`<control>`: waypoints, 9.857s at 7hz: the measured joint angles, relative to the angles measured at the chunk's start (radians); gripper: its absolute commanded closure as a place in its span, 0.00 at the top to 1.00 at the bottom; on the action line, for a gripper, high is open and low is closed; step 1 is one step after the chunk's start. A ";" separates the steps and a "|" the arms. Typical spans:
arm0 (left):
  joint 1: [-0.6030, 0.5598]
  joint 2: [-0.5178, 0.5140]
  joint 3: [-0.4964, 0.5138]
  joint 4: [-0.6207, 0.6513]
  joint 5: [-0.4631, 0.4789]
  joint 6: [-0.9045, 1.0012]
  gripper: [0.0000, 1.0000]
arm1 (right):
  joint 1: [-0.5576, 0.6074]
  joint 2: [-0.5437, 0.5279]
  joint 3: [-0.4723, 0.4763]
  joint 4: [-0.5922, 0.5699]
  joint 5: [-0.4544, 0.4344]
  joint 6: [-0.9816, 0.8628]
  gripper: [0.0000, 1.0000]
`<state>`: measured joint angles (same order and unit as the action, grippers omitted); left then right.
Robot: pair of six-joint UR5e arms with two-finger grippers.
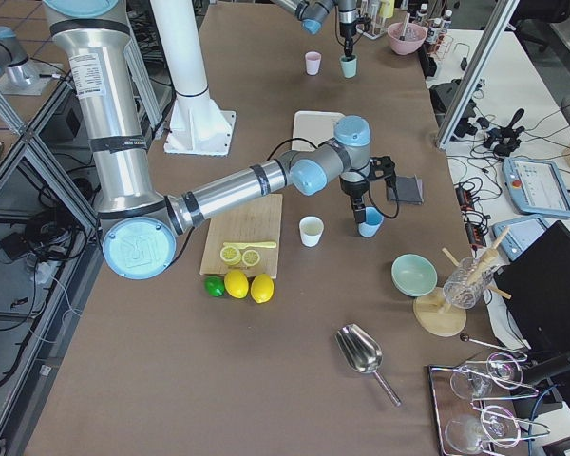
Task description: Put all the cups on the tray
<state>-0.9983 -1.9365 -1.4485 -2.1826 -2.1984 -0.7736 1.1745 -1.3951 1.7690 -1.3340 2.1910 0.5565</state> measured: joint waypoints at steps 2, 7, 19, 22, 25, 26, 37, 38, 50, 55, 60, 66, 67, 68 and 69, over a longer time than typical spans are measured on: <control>0.091 -0.072 -0.044 0.045 0.034 -0.161 0.00 | -0.013 0.000 -0.034 0.000 -0.036 -0.001 0.99; 0.339 -0.261 -0.050 0.170 0.241 -0.384 0.00 | -0.039 0.073 -0.126 -0.004 -0.055 0.001 0.99; 0.258 -0.271 -0.109 0.235 0.235 -0.234 0.98 | -0.061 0.247 -0.339 0.001 -0.047 0.018 0.88; 0.211 -0.246 -0.123 0.236 0.194 -0.170 0.98 | -0.117 0.231 -0.428 0.135 -0.081 0.056 0.26; 0.174 -0.233 -0.124 0.241 0.165 -0.130 0.98 | -0.144 0.226 -0.427 0.187 -0.099 0.175 0.00; 0.155 -0.224 -0.124 0.242 0.145 -0.107 0.98 | -0.151 0.232 -0.409 0.188 -0.097 0.231 0.00; -0.007 -0.108 -0.136 0.256 -0.011 0.115 0.99 | -0.546 0.469 -0.241 0.016 -0.334 0.873 1.00; -0.008 -0.107 -0.136 0.256 -0.010 0.115 0.99 | -0.552 0.469 -0.235 0.015 -0.340 0.870 1.00; 0.064 0.404 -0.342 0.118 0.110 0.156 0.90 | -0.139 0.242 0.064 -0.292 -0.061 0.152 1.00; 0.140 0.377 -0.299 0.100 0.118 0.147 0.00 | -0.122 0.184 0.067 -0.291 -0.065 0.090 1.00; 0.165 0.067 -0.441 0.489 0.069 0.005 0.00 | -0.076 -0.050 0.070 -0.055 -0.058 0.033 1.00; 0.399 -0.239 -0.267 0.554 0.250 -0.294 0.22 | 0.009 -0.170 0.072 -0.014 0.031 -0.021 1.00; 0.419 -0.246 -0.258 0.541 0.276 -0.310 0.81 | 0.010 -0.174 0.072 -0.013 0.031 -0.022 1.00; 0.429 -0.245 -0.256 0.527 0.287 -0.317 0.97 | 0.009 -0.179 0.071 -0.013 0.030 -0.021 1.00; 0.433 -0.244 -0.264 0.519 0.293 -0.318 0.98 | 0.008 -0.182 0.071 -0.013 0.030 -0.019 1.00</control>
<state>-0.5654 -2.1804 -1.7120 -1.6631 -1.9055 -1.0918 1.1827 -1.5766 1.8404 -1.3469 2.2212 0.5372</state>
